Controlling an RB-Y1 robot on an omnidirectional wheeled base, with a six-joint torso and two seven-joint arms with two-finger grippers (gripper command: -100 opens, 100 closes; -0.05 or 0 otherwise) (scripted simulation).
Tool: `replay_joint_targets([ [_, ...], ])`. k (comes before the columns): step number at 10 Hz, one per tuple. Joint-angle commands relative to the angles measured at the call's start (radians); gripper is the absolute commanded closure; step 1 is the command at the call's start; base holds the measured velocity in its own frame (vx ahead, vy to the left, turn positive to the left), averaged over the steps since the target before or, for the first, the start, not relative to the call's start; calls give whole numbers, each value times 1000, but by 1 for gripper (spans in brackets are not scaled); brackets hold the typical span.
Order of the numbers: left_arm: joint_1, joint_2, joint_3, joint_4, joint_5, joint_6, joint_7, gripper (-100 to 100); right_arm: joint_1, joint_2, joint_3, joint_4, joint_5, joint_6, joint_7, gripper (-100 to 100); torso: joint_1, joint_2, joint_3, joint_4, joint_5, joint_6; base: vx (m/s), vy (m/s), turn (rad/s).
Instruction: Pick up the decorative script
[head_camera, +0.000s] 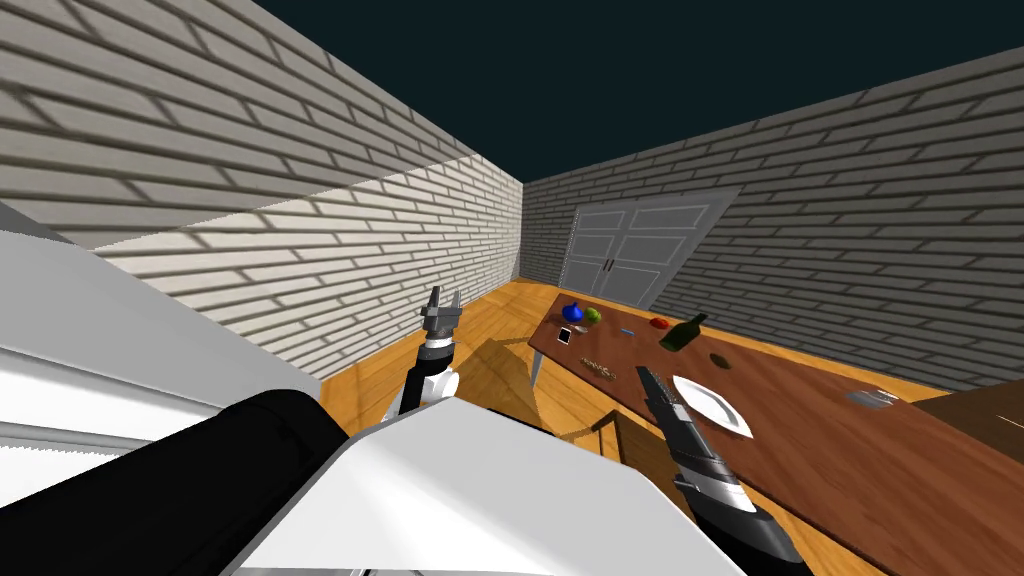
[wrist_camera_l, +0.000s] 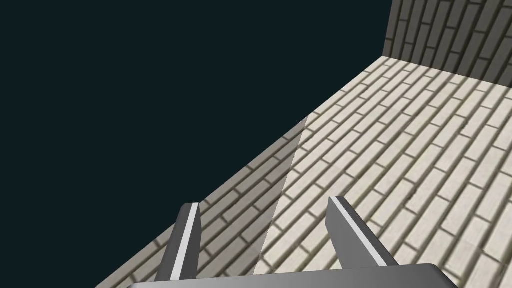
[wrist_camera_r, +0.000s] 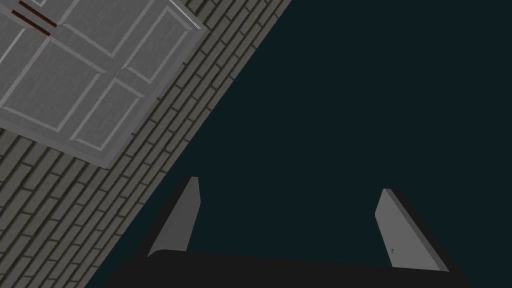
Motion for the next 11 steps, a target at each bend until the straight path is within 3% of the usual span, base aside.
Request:
replay_joint_targets([
  [1, 0, 0, 0, 0, 0, 0, 0, 0, 32, -5, -43, 33, 50, -16, 11, -100, 0, 0, 0, 0, 0, 0, 30, 42, 275],
  [2, 0, 0, 0, 0, 0, 0, 0, 0, 32, -5, -43, 33, 76, -16, 11, -100, 0, 0, 0, 0, 0, 0, 26, 29, 131],
  [3, 0, 0, 0, 0, 0, 0, 0, 0, 55, -8, -77, 66, 107, -28, 23, -100, 0, 0, 0, 0, 0, 0, 35, 39, 310],
  [4, 0, 0, 0, 0, 0, 0, 0, 0, 55, -8, -77, 66, 138, -28, 23, -100, 0, 0, 0, 0, 0, -1, 31, 28, 147],
  [5, 0, 0, 0, 0, 0, 0, 0, 0, 78, -9, -111, 100, 168, -40, 36, -100, 0, 0, 0, 0, 0, 0, 45, 38, 348],
  [6, 0, 0, 0, 0, 0, 0, 0, 0, 78, -9, -111, 100, 197, -40, 36, -100, 0, -1, 0, 0, 0, -1, 39, 25, 142],
  [7, 0, 0, 0, 0, 0, 0, 0, 0, 100, -10, -145, 135, 229, -53, 49, -100, 0, -1, 0, 0, 0, 0, 39, 31, 314],
  [8, 0, 0, 0, 0, 0, 0, 0, 0, 100, -10, -145, 135, 261, -53, 49, -100, 0, -1, 0, 0, 0, -1, 36, 16, 141],
  [9, 0, 0, 0, 0, 0, 0, 0, 0, 121, -11, -179, 171, 292, -67, 62, -100, -1, 0, 0, 0, 0, 0, 46, 23, 339],
  [11, 0, 0, 0, 0, 0, 0, 0, 0, 121, -11, -179, 171, 334, -67, 62, -100, -1, -1, 0, 0, 0, 1, 29, 6, 49],
])
